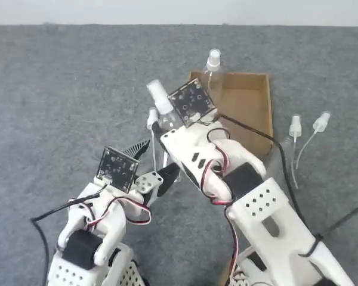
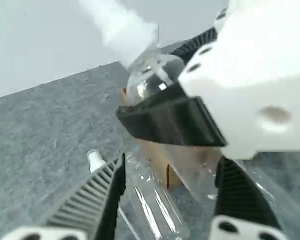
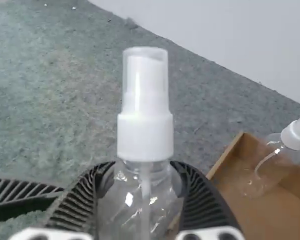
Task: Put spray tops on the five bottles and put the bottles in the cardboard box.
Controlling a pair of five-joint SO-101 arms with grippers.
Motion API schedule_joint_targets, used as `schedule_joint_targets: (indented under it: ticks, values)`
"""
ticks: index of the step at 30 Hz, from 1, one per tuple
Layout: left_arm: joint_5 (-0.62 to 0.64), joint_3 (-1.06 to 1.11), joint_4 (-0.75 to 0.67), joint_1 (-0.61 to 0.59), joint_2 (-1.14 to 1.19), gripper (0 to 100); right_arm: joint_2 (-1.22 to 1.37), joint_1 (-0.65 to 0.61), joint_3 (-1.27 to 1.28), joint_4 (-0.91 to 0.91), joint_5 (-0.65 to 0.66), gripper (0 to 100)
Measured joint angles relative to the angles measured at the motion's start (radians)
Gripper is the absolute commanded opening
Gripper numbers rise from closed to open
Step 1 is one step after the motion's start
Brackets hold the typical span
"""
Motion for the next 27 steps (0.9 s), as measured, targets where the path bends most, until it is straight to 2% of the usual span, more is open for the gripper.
schedule_joint_targets:
  ticks: [5, 16, 23, 27]
  values:
    - [-0.002, 0.044, -0.055, 0.005, -0.009, 27, -0.066, 0.005, 0.0, 0.063, 0.0, 0.6]
    - [-0.003, 0.046, -0.058, 0.005, -0.008, 27, -0.084, 0.021, 0.0, 0.087, 0.0, 0.6]
    - [-0.003, 0.046, -0.058, 0.002, -0.006, 27, -0.084, 0.27, -0.041, 0.087, 0.0, 0.6]
    - [-0.003, 0.049, -0.058, 0.002, -0.005, 27, -0.075, 0.425, -0.052, 0.017, 0.0, 0.6]
